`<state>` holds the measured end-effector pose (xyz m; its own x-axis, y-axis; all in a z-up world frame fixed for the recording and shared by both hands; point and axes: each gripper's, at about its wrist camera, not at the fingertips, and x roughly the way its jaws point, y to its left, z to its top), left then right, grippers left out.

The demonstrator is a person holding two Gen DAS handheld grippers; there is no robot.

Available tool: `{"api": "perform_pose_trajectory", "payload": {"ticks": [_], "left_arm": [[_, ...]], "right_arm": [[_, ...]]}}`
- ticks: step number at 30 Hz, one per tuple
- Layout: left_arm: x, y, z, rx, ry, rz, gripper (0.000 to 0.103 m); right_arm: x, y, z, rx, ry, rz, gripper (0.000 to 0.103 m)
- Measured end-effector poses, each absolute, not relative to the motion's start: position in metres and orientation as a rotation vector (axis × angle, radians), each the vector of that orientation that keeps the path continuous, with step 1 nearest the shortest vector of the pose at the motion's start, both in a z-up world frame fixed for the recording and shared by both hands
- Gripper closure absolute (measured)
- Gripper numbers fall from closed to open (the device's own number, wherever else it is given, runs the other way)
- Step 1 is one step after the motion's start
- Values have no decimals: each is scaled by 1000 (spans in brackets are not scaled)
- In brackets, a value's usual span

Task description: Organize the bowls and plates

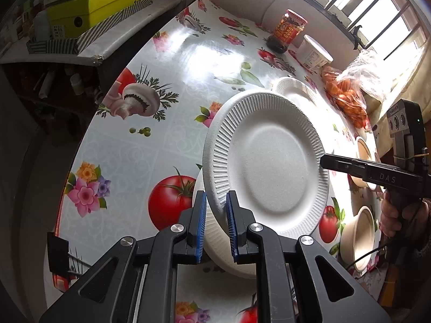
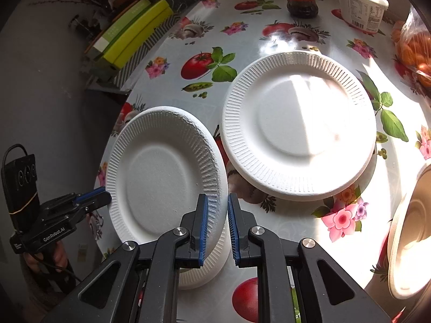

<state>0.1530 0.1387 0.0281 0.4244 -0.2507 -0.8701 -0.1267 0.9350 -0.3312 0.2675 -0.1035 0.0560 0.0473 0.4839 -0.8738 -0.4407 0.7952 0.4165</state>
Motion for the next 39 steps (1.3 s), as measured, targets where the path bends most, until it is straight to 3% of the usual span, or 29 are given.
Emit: {"api": "perform_pose_trajectory", "payload": {"ticks": [39], "left_arm": [[136,119,1,-325,1222,-32,87]], "right_arm": [[237,-101,33,-66,1384,694,87]]}}
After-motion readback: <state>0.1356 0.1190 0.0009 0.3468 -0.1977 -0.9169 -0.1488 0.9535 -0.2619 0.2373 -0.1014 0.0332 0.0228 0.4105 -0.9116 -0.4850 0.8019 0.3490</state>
